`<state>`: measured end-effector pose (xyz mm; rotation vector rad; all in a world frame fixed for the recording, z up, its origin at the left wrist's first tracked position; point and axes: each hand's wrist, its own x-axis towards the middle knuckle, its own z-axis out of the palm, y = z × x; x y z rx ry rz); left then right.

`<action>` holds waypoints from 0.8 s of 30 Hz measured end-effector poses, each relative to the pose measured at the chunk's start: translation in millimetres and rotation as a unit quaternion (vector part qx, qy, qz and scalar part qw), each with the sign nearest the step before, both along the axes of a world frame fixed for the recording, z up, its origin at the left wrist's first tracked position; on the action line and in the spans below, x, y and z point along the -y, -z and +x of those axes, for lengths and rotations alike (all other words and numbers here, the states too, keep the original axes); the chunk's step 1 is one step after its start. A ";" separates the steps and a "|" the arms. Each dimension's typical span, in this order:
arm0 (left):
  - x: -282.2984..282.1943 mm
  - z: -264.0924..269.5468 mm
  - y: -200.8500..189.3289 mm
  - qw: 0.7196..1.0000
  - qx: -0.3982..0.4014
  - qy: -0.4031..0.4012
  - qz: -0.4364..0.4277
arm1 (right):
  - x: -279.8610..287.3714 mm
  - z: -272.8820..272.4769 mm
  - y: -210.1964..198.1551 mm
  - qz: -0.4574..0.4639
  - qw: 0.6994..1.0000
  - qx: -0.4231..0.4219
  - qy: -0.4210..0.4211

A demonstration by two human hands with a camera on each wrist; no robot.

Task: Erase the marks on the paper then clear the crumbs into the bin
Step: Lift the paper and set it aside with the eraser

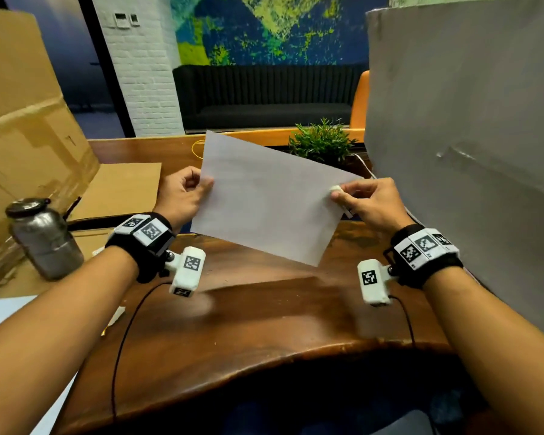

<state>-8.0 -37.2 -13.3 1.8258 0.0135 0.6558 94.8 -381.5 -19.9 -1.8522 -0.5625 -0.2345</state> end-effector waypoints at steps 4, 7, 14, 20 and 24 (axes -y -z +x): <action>8.9 3.1 2.2 0.999 -0.011 -0.016 -0.027 | 0.8 -5.2 -4.7 -0.008 0.998 -0.055 -0.034; 14.8 8.4 5.3 0.996 -0.011 -0.039 -0.076 | 3.5 -8.2 0.2 -0.020 0.993 -0.103 -0.054; 41.1 33.8 9.9 0.989 -0.075 -0.046 -0.120 | 26.4 0.5 -8.6 -0.010 0.997 -0.055 0.061; 68.3 50.6 9.5 0.983 -0.089 0.009 -0.160 | 56.9 12.7 -30.7 -0.134 0.988 -0.009 0.077; 75.9 56.3 18.6 0.988 -0.135 0.008 -0.077 | 75.0 22.1 -29.2 -0.161 0.984 -0.005 0.078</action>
